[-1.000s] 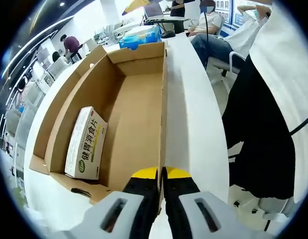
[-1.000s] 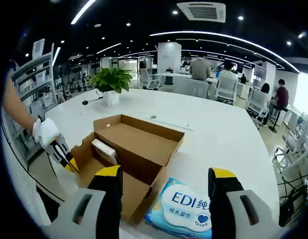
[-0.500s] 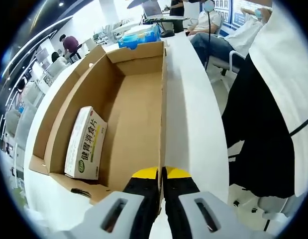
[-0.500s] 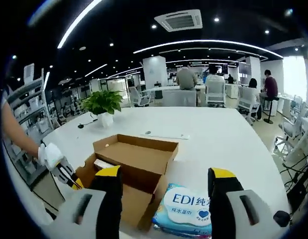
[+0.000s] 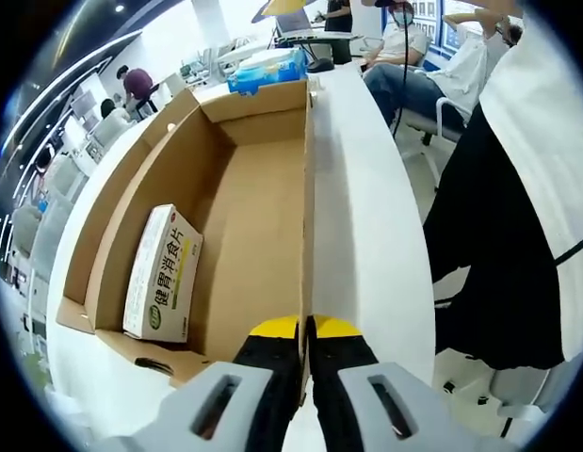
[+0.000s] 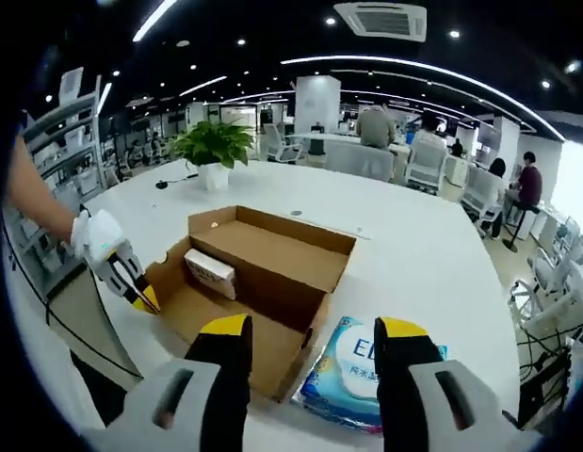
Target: Operate the shoe box by opening the lid, removing the specified soft item, and placing it in the target area until the item is outside and the box remains undamaged.
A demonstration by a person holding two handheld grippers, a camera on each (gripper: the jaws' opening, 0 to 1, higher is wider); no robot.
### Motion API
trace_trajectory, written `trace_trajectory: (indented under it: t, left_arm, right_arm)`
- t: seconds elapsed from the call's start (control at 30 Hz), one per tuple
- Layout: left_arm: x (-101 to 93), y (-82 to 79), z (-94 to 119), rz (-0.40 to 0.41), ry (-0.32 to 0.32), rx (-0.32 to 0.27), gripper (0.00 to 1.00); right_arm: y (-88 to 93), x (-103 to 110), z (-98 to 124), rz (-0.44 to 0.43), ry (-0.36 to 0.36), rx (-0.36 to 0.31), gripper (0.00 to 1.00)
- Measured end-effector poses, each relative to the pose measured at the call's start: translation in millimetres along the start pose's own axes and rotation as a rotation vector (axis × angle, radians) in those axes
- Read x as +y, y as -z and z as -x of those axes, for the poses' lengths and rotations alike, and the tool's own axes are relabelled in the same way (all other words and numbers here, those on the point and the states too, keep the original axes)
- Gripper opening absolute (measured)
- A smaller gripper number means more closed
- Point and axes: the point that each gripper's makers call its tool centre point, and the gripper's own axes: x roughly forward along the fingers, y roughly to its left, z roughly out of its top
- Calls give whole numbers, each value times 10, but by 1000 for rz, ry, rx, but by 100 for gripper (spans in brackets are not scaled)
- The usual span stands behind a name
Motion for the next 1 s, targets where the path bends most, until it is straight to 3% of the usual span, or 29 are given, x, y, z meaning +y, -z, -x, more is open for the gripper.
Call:
trace_trajectory:
  t: [0.1, 0.13, 0.3, 0.4, 0.5, 0.6, 0.63, 0.7, 0.73, 0.9, 1.0]
  left_arm:
    - [-5, -2, 3, -2, -6, -5, 2]
    - [-9, 7, -1, -11, -9, -11, 2]
    - [-10, -1, -3, -10, 5, -8, 2]
    - [-17, -2, -1, -15, 24, -11, 2]
    - [-27, 2, -5, -24, 31, -11, 2]
    - [-35, 9, -11, -52, 36, -14, 2]
    - [-30, 13, -8, -44, 37, -15, 2]
    - [-47, 11, -13, -65, 34, -13, 2]
    - [-46, 13, -14, -62, 34, -12, 2]
    - [-42, 13, -16, -58, 24, -13, 2]
    - [-37, 12, -15, -61, 14, -14, 2]
  right_arm:
    - [3, 74, -30, -3, -29, 2, 51]
    - [12, 106, -48, 45, -26, 17, 51]
    - [48, 196, -118, 111, -41, 42, 46]
    - [35, 230, -186, 110, -50, 36, 45]
    - [-77, 334, -230, 89, -95, 9, 46]
    - [-303, 523, -260, -9, -189, -71, 55]
    - [-403, 557, -250, -11, -208, -100, 57]
    - [-419, 548, -242, 17, -193, -88, 57]
    - [-418, 537, -275, 67, -179, -82, 56]
    - [-321, 616, -400, 79, -192, -58, 48]
    - [-140, 668, -485, 120, -191, 20, 43]
